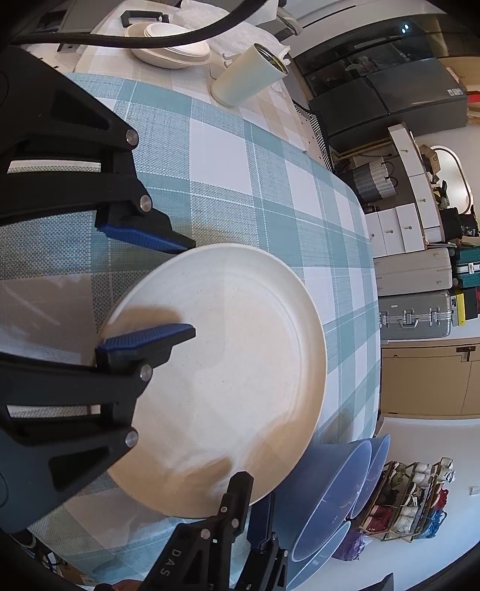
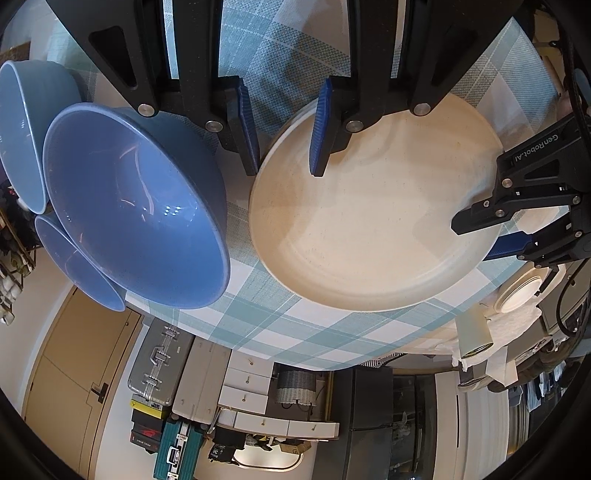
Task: Organize plates and bowls
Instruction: 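Lower the cream plate onto the plate stack with both grippers on its rim, then open both grippers to release the cream plate on the stack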
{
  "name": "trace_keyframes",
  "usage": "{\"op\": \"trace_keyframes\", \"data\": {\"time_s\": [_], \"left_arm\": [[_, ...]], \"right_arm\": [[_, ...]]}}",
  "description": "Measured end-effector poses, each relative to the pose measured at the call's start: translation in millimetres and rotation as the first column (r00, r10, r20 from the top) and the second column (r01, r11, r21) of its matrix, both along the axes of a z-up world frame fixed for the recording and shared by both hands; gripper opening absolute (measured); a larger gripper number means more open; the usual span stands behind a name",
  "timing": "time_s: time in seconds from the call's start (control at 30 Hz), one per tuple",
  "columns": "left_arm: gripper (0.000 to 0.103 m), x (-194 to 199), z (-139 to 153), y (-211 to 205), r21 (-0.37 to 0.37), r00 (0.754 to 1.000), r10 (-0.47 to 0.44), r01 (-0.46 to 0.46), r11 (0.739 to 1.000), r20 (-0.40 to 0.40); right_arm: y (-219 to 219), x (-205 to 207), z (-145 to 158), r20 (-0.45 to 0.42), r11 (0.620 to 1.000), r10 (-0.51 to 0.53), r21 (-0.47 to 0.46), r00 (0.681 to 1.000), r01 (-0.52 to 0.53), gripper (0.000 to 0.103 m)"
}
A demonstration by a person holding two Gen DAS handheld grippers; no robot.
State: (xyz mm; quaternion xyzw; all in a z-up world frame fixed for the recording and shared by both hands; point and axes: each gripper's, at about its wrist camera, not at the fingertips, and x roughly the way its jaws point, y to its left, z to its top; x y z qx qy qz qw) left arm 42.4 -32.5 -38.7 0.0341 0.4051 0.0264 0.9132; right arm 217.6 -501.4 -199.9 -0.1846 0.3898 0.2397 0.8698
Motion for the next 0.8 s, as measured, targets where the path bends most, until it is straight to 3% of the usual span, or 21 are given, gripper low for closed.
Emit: {"op": "trace_keyframes", "data": {"time_s": [0.23, 0.33, 0.4, 0.47, 0.6, 0.8], "left_arm": [[0.042, 1, 0, 1, -0.016, 1.000, -0.012, 0.012, 1.000, -0.007], [0.051, 0, 1, 2, -0.042, 1.000, -0.021, 0.021, 0.999, -0.016], [0.062, -1, 4, 3, -0.053, 1.000, -0.021, 0.020, 0.998, -0.014], [0.076, -4, 8, 6, -0.062, 1.000, -0.017, 0.017, 0.998, -0.002], [0.077, -6, 16, 13, -0.099, 1.000, -0.013, 0.013, 0.995, -0.004], [0.083, -10, 27, 24, -0.202, 1.000, -0.009, 0.009, 0.979, 0.003]], "right_arm": [[-1, -1, 1, -0.005, 1.000, 0.008, 0.003, 1.000, -0.008, 0.031], [-1, -3, 3, -0.006, 1.000, 0.021, 0.012, 1.000, -0.021, 0.042], [-1, -5, 5, 0.000, 0.999, 0.029, 0.015, 1.000, -0.029, 0.052], [-1, -7, 7, 0.001, 0.999, 0.034, 0.022, 0.999, -0.034, 0.055], [-2, -9, 11, -0.005, 0.998, 0.044, 0.041, 0.999, -0.044, 0.076], [-3, -16, 22, -0.004, 0.996, 0.058, 0.066, 0.998, -0.058, 0.089]]}}
